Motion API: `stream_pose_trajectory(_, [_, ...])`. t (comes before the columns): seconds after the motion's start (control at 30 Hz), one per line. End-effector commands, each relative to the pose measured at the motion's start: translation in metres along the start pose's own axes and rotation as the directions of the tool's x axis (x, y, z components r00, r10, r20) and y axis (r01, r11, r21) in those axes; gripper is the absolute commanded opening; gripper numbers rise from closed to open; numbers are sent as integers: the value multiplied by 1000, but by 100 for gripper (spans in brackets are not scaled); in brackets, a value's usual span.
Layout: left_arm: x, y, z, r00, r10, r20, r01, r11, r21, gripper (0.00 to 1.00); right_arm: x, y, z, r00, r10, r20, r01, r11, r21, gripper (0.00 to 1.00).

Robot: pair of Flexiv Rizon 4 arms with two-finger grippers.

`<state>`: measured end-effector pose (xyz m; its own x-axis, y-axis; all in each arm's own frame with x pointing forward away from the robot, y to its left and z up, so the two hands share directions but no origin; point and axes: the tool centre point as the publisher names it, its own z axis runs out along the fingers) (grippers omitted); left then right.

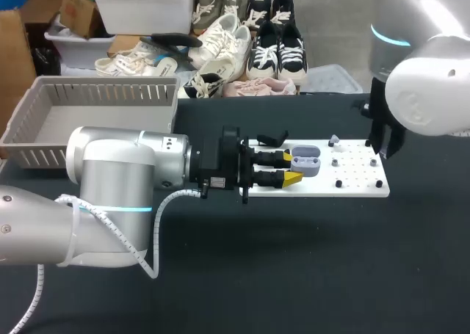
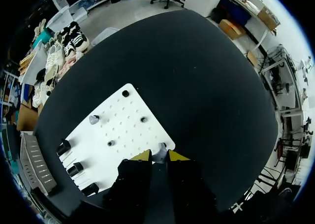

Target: Pick up each earbud case from the left stands, insert the matching earbuds, close the lid, and place the case in the box.

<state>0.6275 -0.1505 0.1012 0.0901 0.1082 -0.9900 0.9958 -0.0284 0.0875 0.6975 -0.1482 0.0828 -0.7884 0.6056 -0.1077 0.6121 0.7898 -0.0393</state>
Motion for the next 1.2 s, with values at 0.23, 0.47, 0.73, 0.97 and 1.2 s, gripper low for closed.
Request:
stream_pose_trajectory(0.23, [1, 0, 0, 1000, 1, 2, -1, 1000, 0, 0, 0, 0, 0, 1000, 2, 0, -2, 1000, 3, 0])
stream_pose_trajectory(0.47, [1, 0, 0, 1000, 1, 2, -1, 1000, 0, 0, 3, 0, -17, 999, 38, 29, -38, 999, -2, 0])
stream_pose_trajectory(0.73, [1, 0, 0, 1000, 1, 2, -1, 1000, 0, 0, 23, -5, -67, 994, 82, 75, -80, 996, -31, 0])
stream_pose_trajectory(0.97, [1, 0, 0, 1000, 1, 2, -1, 1000, 0, 0, 54, 0, -105, 994, 28, 103, -23, 999, -49, 0])
stream_pose_trajectory(1.2, [1, 0, 0, 1000, 1, 2, -1, 1000, 0, 0, 87, 14, -125, 992, -72, 103, 77, 996, -41, 0])
